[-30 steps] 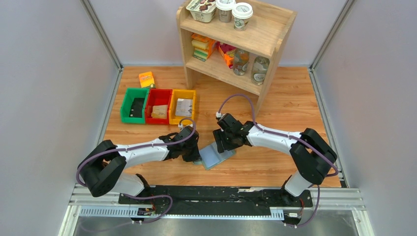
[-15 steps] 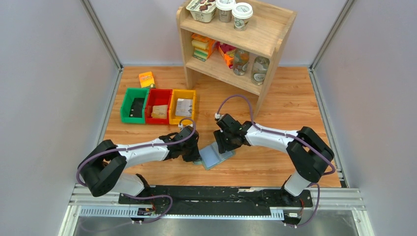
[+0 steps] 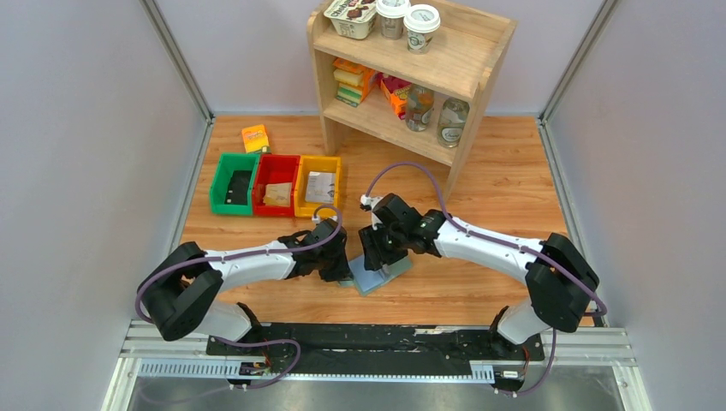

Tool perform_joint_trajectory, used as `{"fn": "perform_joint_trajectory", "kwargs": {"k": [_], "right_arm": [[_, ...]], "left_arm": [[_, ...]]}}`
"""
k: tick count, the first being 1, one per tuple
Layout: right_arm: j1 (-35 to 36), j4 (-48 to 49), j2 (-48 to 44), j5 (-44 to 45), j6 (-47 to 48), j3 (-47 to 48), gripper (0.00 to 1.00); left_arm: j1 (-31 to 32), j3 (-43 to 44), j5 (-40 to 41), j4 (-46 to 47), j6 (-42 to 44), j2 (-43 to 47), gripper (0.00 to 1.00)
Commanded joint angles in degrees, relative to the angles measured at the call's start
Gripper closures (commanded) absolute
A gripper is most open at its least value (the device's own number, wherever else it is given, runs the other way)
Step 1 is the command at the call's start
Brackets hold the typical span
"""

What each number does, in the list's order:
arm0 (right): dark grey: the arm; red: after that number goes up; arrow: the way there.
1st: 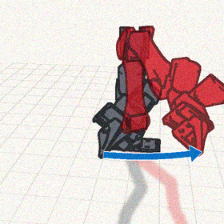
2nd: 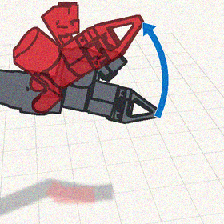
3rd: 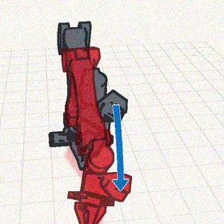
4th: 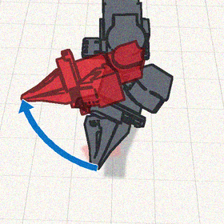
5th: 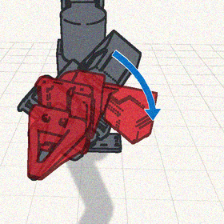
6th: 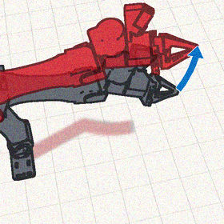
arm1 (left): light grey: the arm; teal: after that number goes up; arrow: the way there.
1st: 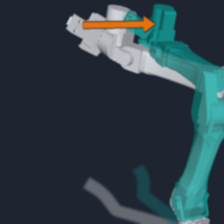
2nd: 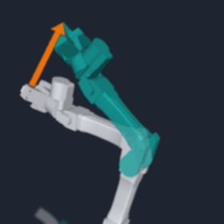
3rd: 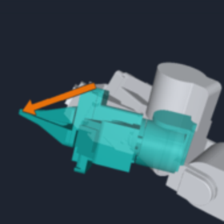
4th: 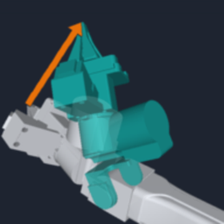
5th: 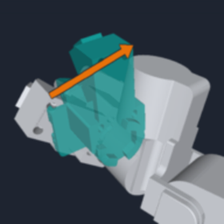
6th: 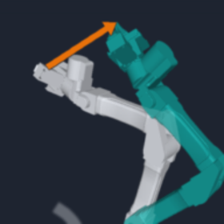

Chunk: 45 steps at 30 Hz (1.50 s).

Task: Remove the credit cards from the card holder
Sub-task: Remove the credit card from the card holder.

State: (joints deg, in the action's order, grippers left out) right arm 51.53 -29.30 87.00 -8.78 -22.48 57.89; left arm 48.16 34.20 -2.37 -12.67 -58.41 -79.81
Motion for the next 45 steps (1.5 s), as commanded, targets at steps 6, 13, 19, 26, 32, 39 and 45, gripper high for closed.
{"fn": "perform_joint_trajectory", "kwargs": {"k": [6,13,19,26,32,39,45], "right_arm": [[1.21,1.09,0.63,-3.2,-0.1,0.74,0.49],[0.24,-5.23,2.38,18.06,-3.79,1.53,0.51],[-2.22,-8.32,1.86,26.44,-7.23,0.82,0.43],[-2.22,1.51,-4.9,15.92,-3.01,-2.95,0.38],[-1.96,7.67,-3.16,2.46,-2.04,-4.19,0.42],[0.94,6.19,1.76,5.78,-2.57,-1.73,0.34],[4.45,2.23,7.03,12.11,-2.83,2.57,0.23]], "left_arm": [[0.35,-1.23,0.26,1.24,-0.82,0.35,0.86],[0.27,-1.59,0.52,1.15,-1.18,1.15,0.86],[0.27,-2.03,1.14,0.98,-1.27,2.99,0.86],[0.18,-1.32,2.2,0.36,0.58,8.88,0.86],[0.27,-1.24,2.11,3.79,0.14,8.71,0.85],[0.27,-1.23,2.2,1.52,-2.75,4.14,0.88],[0.18,-4.48,4.22,0.01,-6.79,3.87,0.95]]}}
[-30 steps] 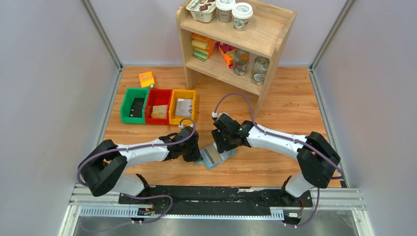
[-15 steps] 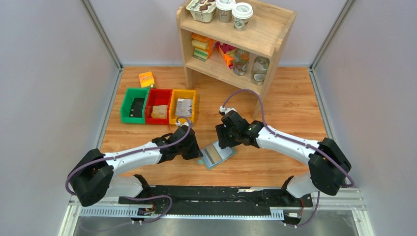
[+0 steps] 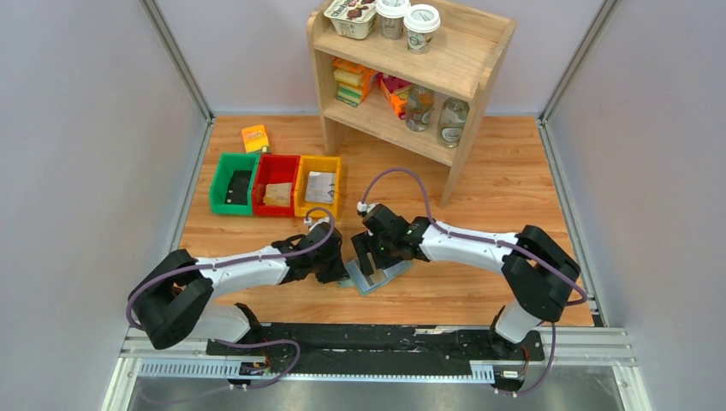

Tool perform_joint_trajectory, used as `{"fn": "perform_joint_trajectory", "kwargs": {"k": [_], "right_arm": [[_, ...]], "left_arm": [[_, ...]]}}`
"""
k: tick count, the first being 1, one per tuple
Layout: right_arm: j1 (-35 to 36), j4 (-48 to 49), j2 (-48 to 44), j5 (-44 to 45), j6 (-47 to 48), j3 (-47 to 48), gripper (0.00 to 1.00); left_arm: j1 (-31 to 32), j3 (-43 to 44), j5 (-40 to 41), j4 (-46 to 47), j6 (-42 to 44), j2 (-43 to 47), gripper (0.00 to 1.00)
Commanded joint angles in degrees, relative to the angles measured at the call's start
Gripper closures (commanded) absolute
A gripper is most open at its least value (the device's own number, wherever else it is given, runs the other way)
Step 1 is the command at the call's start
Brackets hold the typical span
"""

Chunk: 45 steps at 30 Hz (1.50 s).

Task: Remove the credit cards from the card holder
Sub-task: Remove the credit card from the card holder.

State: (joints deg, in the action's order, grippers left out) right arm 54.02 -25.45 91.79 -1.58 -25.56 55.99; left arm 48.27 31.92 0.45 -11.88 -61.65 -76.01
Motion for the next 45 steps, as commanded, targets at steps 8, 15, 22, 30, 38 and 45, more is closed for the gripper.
{"fn": "perform_joint_trajectory", "kwargs": {"k": [8,15,22,30,38,45], "right_arm": [[5.57,-4.96,7.43,10.02,0.16,8.87,0.18],[6.8,-7.86,10.95,13.89,-0.19,10.98,0.19],[7.33,-9.44,11.66,15.47,-0.63,12.21,0.31],[6.54,-10.67,6.74,15.74,0.16,12.39,0.3],[5.31,-11.02,5.42,16.61,0.86,12.22,0.19],[5.22,-11.29,4.37,16.79,1.13,11.69,0.17]], "left_arm": [[-1.25,-6.87,-0.1,2.74,-7.26,0.68,0.99],[-1.86,-8.98,-0.89,3.88,-8.49,2.53,1.0],[-1.78,-9.51,-0.8,3.97,-8.75,3.23,1.0],[-1.78,-8.98,-0.8,4.06,-8.14,2.8,1.0],[-1.78,-8.72,-0.89,4.06,-7.79,2.71,1.0],[-1.78,-8.63,-1.06,4.32,-7.61,2.44,1.0]]}}
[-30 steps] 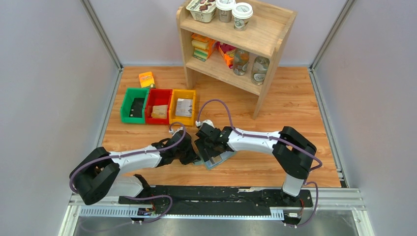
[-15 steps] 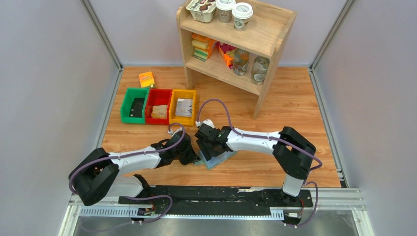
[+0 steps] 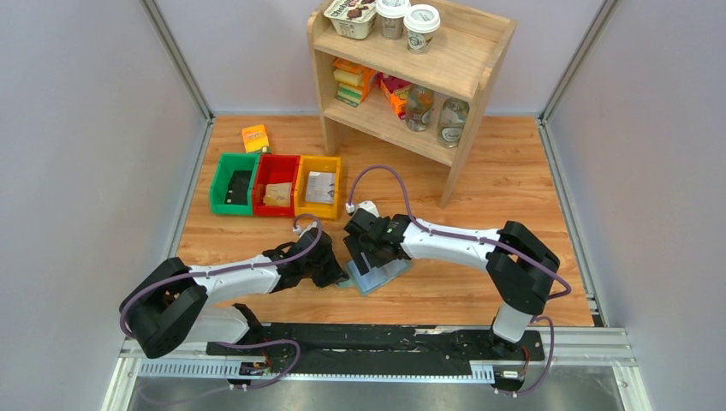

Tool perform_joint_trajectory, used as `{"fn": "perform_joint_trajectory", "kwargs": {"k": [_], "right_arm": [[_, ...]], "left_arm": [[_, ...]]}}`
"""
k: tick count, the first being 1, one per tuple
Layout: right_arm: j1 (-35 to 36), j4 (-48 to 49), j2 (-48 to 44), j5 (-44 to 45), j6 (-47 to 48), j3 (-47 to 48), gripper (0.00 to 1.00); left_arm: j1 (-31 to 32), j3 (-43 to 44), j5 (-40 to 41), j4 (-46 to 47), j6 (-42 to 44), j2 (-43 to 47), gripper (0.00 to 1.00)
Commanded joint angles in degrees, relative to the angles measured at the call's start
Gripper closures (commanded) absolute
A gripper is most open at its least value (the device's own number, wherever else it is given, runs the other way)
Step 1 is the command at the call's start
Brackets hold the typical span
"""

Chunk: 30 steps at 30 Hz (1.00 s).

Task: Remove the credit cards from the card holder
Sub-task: Remove the credit card from the card holder.

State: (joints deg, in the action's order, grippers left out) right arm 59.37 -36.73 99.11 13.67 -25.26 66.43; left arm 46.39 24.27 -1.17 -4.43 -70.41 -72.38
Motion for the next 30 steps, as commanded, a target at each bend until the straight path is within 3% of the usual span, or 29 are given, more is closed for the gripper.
{"fn": "perform_joint_trajectory", "kwargs": {"k": [1,15,21,26,30], "right_arm": [[-0.22,0.08,-3.39,1.53,1.0,1.07,0.16],[0.13,1.75,-3.22,0.3,0.65,0.36,0.11],[1.44,-0.53,-3.75,5.31,0.65,1.68,0.0],[1.36,-0.27,-6.03,8.39,1.17,0.63,0.0],[-1.53,2.09,-9.63,3.93,2.22,-2.35,0.03]], "left_arm": [[0.1,-0.98,0.55,-3.13,1.15,-1.1,1.0],[0.1,-1.24,0.11,-2.43,1.24,-1.01,1.0],[0.1,-1.24,-0.06,-2.34,1.24,-0.92,1.0],[0.1,-0.81,-0.06,-1.9,2.82,1.62,1.0],[0.1,1.3,0.47,-2.43,5.45,5.92,0.99]]}}
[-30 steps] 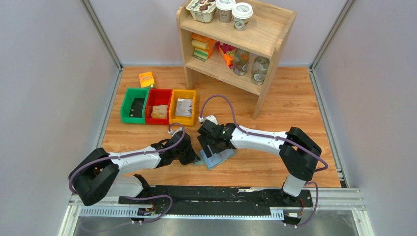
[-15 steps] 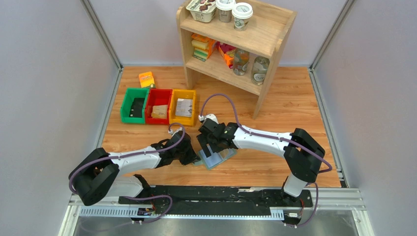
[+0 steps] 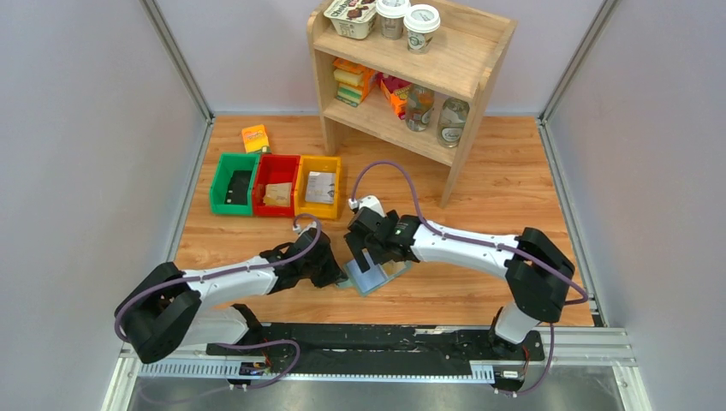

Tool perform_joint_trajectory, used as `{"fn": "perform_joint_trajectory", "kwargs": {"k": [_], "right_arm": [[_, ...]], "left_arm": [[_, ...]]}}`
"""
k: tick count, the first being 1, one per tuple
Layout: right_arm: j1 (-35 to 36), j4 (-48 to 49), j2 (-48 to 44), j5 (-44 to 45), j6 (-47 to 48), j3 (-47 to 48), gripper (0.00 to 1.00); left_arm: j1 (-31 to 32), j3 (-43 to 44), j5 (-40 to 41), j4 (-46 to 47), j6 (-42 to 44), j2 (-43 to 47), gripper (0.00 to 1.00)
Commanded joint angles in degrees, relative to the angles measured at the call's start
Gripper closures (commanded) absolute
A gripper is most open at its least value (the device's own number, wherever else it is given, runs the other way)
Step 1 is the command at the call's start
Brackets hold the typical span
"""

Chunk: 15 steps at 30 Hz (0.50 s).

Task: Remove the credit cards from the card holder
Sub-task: Remove the credit card from the card holder.

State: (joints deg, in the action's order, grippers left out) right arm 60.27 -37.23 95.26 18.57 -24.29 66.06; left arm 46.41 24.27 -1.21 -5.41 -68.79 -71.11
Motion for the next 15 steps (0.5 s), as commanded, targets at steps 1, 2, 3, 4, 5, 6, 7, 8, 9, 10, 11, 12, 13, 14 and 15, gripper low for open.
{"fn": "perform_joint_trajectory", "kwargs": {"k": [1,2,3,4,5,6,7,8,9,10,11,12,13,14,15], "right_arm": [[-3.31,3.65,-6.57,-2.64,1.61,-2.95,0.05],[-4.45,4.79,-7.63,-4.49,1.79,-4.09,0.08],[-5.42,6.11,-8.42,-6.59,1.97,-5.14,0.12],[-6.82,7.43,-9.12,-8.7,2.06,-6.37,0.16],[-8.4,8.48,-9.74,-11.07,2.14,-7.78,0.21],[-9.46,9.8,-10.27,-13.1,2.32,-8.75,0.26],[-10.77,10.86,-10.8,-15.21,2.41,-9.8,0.32],[-11.83,12.26,-10.97,-16.88,2.67,-10.77,0.38],[-13.15,14.1,-11.32,-19.77,2.76,-11.74,0.43],[-14.47,15.25,-11.5,-21.8,2.67,-12.79,0.49],[-15.7,16.65,-11.42,-23.47,2.41,-13.76,0.54],[-17.1,17.88,-11.33,-25.49,2.06,-14.72,0.59],[-18.33,18.85,-11.07,-27.16,1.8,-15.6,0.61],[-19.3,19.82,-10.72,-28.4,1.62,-16.05,0.63],[-20.1,20.27,-10.45,-29.72,1.53,-16.66,0.66]], "left_arm": [[0.08,1.83,0.68,-1.45,4.37,5.19,0.97],[0.08,2.96,0.6,-1.27,5.33,6.15,0.95],[0.08,3.5,0.51,-1.01,5.77,6.51,0.92],[0.08,4.81,0.16,-0.57,6.65,6.69,0.89],[0.08,5.52,-0.28,-0.13,7.0,6.34,0.85],[0.08,7.26,-1.15,0.83,7.53,5.55,0.83],[0.08,7.98,-1.51,1.45,7.8,4.94,0.79],[0.08,9.72,-2.38,2.67,7.8,3.02,0.77],[0.08,10.61,-2.83,3.29,7.62,1.95,0.74],[0.08,12.1,-3.96,4.69,7.19,-0.84,0.73],[0.08,13.07,-4.49,5.14,6.14,-2.52,0.72],[0.08,14.56,-5.72,7.32,5.61,-5.5,0.72],[0.08,15.53,-6.34,8.13,4.56,-7.36,0.72],[0.17,17.11,-7.3,9.35,3.85,-10.59,0.72],[0.17,17.65,-7.83,9.97,2.36,-12.02,0.72]]}}
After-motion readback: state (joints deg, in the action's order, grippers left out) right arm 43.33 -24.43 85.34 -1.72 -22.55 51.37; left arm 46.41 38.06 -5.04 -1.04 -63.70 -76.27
